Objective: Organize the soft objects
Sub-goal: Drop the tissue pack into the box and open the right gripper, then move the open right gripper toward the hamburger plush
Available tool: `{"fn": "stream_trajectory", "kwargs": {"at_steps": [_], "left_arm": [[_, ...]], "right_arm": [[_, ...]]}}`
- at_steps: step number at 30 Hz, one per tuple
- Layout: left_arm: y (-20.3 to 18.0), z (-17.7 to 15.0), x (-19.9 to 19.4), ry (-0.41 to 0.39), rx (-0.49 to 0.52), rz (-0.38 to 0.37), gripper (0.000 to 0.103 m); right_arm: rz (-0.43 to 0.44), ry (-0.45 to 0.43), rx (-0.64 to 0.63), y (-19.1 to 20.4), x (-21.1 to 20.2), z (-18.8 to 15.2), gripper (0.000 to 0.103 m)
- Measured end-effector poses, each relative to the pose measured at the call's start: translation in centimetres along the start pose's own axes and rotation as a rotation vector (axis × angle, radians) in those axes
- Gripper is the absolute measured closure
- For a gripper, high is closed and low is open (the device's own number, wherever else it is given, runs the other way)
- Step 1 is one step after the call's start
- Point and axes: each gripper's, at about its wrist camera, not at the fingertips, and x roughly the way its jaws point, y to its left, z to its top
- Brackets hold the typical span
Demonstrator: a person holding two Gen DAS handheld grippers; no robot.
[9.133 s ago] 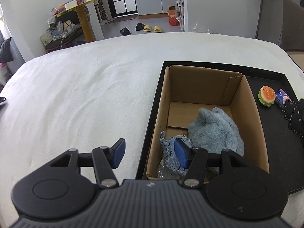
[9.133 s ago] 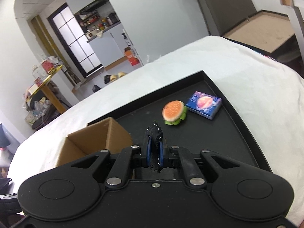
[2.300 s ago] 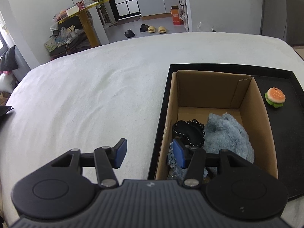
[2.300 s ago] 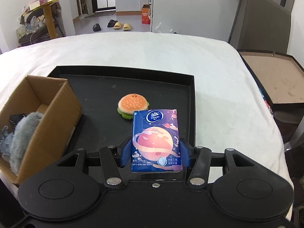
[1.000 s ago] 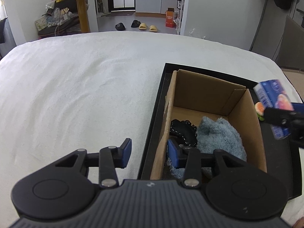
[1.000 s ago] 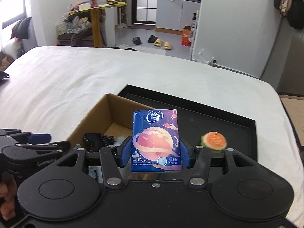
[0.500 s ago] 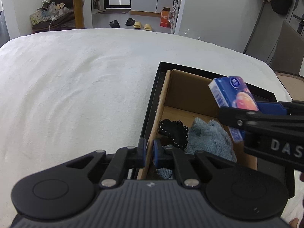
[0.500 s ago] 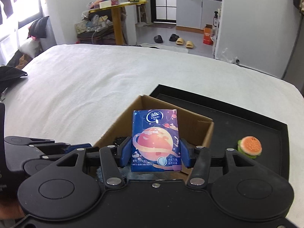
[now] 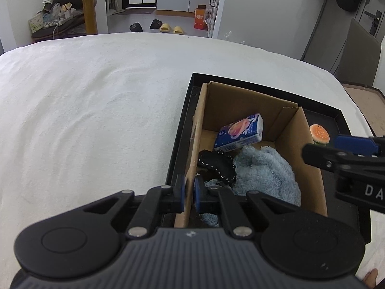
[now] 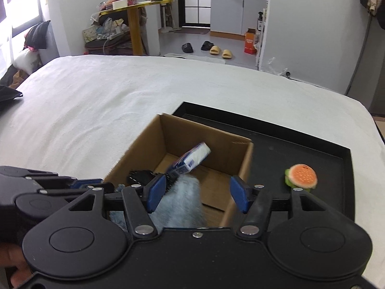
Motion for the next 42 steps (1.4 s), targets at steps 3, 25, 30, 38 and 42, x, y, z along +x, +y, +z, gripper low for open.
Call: {"fn": "stream_trajectory", "kwargs": {"at_steps": [3,25,30,38,42], "left_arm": [[0.1,0.0,0.1,0.013,-0.005,0.0,0.095],[-2.3,0.0,-1.6,-0.073,0.093,0.13,0.069],[-3.3,0.2,-1.6,-0.073,0.133,0.173,0.067],[-3.6,0.5,-1.4,-0.073,0.124,0.211,0.06],[-3.6,0.6,-1.5,-0.09,0.118,0.215,0.06]], "right_arm": [[-0.018,0.003,0.009,-0.8,-0.2,-0.4,0.044],[-0.085,-0.047,0.058,-8.1,-2.5,-3.3,0.03],[-0.081,-0.049,0.068,-9.1,-2.2,-3.5,0.03],[-0.08,-0.048,0.084,-11.1,-0.9,-3.2,0.03],[-0.087,-0.054,0.129,-12.0,-0.2,-3.8,0.03]]}}
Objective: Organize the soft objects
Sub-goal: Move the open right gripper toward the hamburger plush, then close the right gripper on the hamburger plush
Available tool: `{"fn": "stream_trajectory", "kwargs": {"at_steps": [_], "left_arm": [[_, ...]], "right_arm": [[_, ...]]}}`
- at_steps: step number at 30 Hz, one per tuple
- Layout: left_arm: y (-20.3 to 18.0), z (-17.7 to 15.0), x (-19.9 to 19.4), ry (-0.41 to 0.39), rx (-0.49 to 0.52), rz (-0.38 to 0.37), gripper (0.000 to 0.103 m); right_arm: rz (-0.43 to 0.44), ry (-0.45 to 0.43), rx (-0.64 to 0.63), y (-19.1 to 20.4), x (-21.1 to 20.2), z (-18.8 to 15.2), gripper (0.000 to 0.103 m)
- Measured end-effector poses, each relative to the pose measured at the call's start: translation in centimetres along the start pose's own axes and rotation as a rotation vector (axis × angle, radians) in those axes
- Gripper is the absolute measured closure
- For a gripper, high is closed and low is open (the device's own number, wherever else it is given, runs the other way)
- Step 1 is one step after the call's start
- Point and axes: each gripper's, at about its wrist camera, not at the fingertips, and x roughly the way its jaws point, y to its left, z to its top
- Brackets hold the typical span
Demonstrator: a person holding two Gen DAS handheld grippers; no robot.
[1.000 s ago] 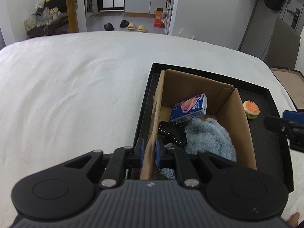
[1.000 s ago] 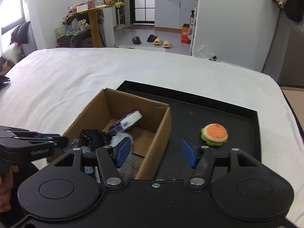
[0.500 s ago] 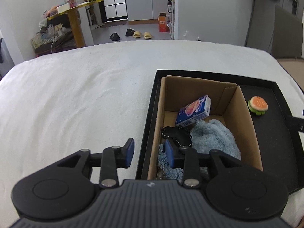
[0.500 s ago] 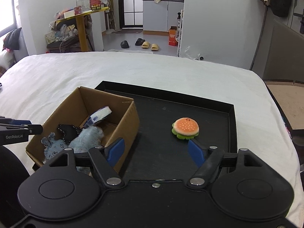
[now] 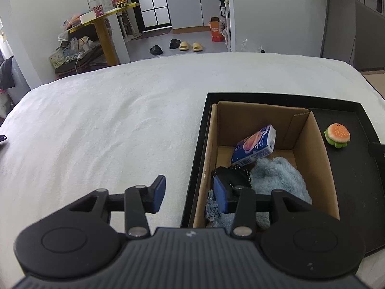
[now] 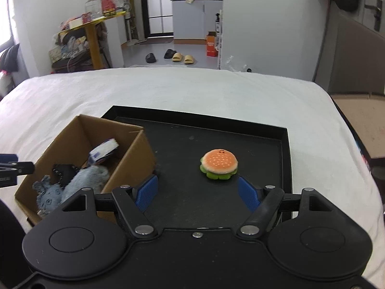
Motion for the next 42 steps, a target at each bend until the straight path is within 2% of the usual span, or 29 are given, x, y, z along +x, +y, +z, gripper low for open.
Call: {"fn": "stream_trajectory", "kwargs": {"at_steps": [9,17,23,26,33,42], "left_arm": [[-0.7,0.6,0.0,-0.001,0.009,0.031,0.061],[-1.3,1.5,0.5,-0.003,0.028,0.057,0.061],[-1.9,1.9,1.5,-0.006,0.073,0.095,0.06],[-2.3,1.7,2.4,0.016,0.109,0.137,0.06],[-3.0,2.0,3.3,0.053,0.125,0.17,0.053],[-4.5,2.5,4.0,0.08,0.149,0.188,0.052]], "right_arm": [[-0.041,0.043,0.054,-1.8,1.8,-0.7,0.03],[-0.019,0.043,0.098,-3.1,3.7,-0.6,0.024],[-0.017,0.031,0.043,-2.8,5.4,0.0,0.022],[-0.031,0.045,0.008,-2.8,6.9,0.3,0.014],[-0.059,0.061,-0.004,-3.7,9.8,0.8,0.014],[-0.047,0.062,-0.01,-4.1,11.9,0.6,0.014]]}}
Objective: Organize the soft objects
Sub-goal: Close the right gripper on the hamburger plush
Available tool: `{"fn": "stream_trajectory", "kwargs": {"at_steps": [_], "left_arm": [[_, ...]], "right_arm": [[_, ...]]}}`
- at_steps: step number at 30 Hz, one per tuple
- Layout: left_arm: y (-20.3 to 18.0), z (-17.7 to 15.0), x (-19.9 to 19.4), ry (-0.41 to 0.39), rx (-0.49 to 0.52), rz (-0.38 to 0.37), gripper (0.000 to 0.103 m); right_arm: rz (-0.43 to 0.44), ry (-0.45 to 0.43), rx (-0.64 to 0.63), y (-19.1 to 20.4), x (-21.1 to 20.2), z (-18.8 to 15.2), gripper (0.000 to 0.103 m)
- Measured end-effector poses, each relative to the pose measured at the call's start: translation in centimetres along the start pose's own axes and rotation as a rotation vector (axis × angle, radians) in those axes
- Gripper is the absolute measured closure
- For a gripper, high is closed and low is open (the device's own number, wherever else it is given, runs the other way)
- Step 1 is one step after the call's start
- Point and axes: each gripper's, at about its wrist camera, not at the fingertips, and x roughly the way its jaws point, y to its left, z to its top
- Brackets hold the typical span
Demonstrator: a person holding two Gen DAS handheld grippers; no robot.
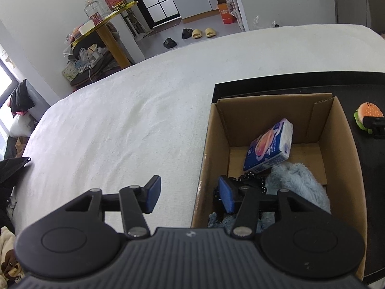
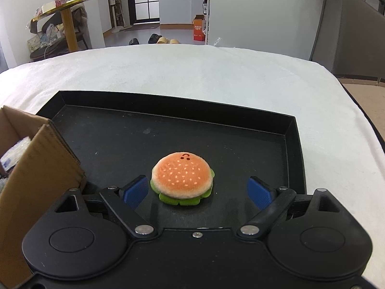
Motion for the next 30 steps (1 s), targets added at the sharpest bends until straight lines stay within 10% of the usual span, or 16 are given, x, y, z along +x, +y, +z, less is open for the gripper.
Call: {"fn": "stream_trajectory", "kwargs": {"at_steps": [8,12,16,30], "left_arm": [[-0.3,0.0,-0.3,0.006,0.01,0.017,0.051],[0.0,-0.2,-0.4,0.016,-0.004,0.019,0.051],[0.3,-0.5,-0.9,0.017,-0.015,0.009,0.051],[1.2,-1.9,-0.9,0.006,-0.033,-0.037,0.051]], "right_arm": [[0.022,0.006,-0.01,-0.4,1.0,0.1,0.018],[0.076,0.033,-0.019,-0.5,0.8,-0.1,0.051],[0.076,0.039,-0.03,-0.6,-0.2,-0.3,0.059],[0.004,0.089,0.009,-1.4,-4.7,-2.4,0.065]]}}
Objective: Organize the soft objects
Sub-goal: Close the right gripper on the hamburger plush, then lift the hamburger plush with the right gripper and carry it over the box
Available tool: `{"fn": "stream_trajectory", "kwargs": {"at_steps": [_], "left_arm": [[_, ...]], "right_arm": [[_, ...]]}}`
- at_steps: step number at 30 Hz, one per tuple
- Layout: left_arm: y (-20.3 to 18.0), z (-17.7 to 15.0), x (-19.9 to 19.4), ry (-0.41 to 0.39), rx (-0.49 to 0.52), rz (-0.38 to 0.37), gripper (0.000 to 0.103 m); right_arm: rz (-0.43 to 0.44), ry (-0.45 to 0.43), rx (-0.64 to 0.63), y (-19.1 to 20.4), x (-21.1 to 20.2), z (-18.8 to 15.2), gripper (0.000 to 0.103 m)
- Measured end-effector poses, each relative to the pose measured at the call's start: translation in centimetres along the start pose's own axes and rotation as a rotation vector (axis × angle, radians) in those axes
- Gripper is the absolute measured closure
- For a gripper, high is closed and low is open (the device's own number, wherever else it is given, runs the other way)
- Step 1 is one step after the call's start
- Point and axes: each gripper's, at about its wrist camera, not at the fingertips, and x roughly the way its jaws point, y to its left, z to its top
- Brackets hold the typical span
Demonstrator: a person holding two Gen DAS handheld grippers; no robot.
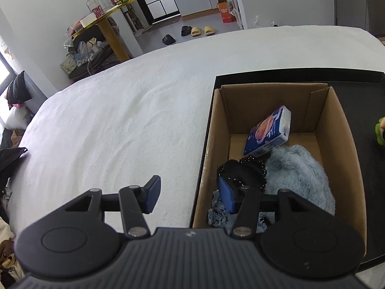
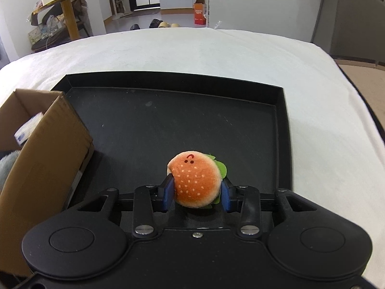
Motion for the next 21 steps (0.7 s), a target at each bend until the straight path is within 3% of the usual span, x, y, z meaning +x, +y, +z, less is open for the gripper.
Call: {"fn": "stream_trajectory", "kwargs": {"at_steps": [9,21], "left_arm": [[1.6,-0.8,-0.7,-0.018,-0.062,-0.075,0.051],[2.8,-1.4,-1.1,-0.046,-0.106,-0.143,0.051]], "right_arm": [[-0.06,-0.048,0.061,0.4,-3.9,-0.9,0.065],[-0.057,-0.12,0.127,2.1,-8.1,-1.0,0.065]]}}
